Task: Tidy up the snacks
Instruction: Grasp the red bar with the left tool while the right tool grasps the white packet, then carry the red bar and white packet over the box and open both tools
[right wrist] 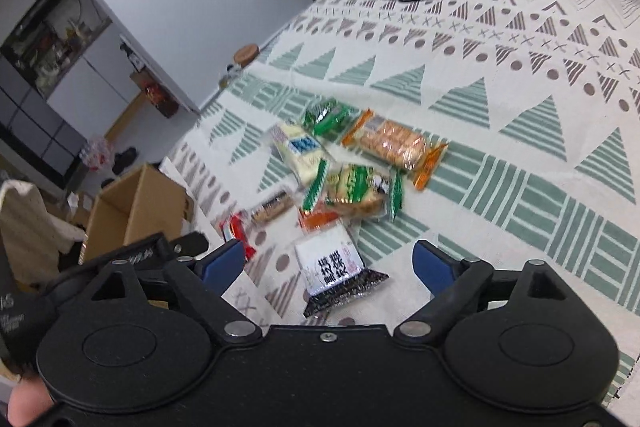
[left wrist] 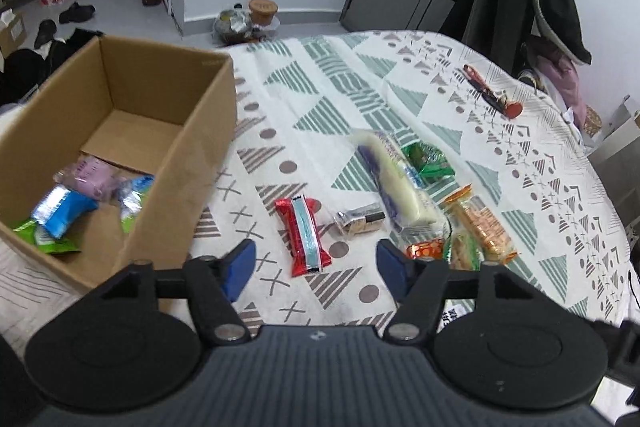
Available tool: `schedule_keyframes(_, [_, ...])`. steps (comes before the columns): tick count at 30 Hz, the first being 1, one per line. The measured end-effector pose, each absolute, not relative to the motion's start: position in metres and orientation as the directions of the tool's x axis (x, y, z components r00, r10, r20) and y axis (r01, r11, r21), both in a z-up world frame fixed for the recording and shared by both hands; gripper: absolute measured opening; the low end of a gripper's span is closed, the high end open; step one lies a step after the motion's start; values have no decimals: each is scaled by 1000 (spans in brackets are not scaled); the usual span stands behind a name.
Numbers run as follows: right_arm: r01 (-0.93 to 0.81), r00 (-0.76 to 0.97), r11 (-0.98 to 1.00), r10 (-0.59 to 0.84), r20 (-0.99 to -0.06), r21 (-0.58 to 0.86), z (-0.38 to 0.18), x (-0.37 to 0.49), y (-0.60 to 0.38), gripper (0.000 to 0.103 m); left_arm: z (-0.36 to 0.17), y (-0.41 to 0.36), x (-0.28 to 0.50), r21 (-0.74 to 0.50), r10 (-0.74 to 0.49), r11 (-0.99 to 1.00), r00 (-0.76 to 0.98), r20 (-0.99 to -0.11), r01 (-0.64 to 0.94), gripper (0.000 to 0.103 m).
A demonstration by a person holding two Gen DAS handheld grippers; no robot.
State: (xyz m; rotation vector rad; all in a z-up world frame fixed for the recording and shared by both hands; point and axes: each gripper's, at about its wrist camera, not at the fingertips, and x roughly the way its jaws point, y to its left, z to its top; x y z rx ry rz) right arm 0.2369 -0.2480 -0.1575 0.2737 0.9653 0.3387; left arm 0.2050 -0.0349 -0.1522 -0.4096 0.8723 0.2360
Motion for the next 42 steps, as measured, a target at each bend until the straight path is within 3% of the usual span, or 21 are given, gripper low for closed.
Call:
schedule_keyframes(2, [-159, 510, 917, 394, -764, 366, -163, 241, -245, 87, -160, -34, 211, -255, 28, 895, 617, -786, -365, 56])
schedule_keyframes(16, [-224, 417, 936, 343, -841, 271, -202, 270, -209, 86, -204, -24, 243, -253, 6, 886, 554, -832, -389, 44])
schedule_keyframes(21, [-212, 379, 949, 301, -875, 234, -219, 277, -204, 73, -213, -26, 251, -245, 3, 890, 542, -840, -385, 32])
schedule_keyframes(23, [-222, 385, 951, 288, -877, 215, -221, 277, -202, 69, -214, -25, 251, -237, 15, 889, 541, -841, -393, 23])
schedule_keyframes(24, [-230, 390, 951, 283, -876, 205, -221, 277, -201, 67, -214, -24, 251, -240, 15, 886, 542, -840, -397, 22])
schedule_keyframes(26, [-232, 396, 950, 290, -871, 211, -220, 278, -200, 50, -212, -25, 249, -236, 18, 887, 541, -841, -396, 20])
schedule_keyframes(42, [-184, 476, 947, 319, -819, 262, -190, 265, -205, 45, -177, -29, 214, -245, 16, 897, 581, -814, -369, 18])
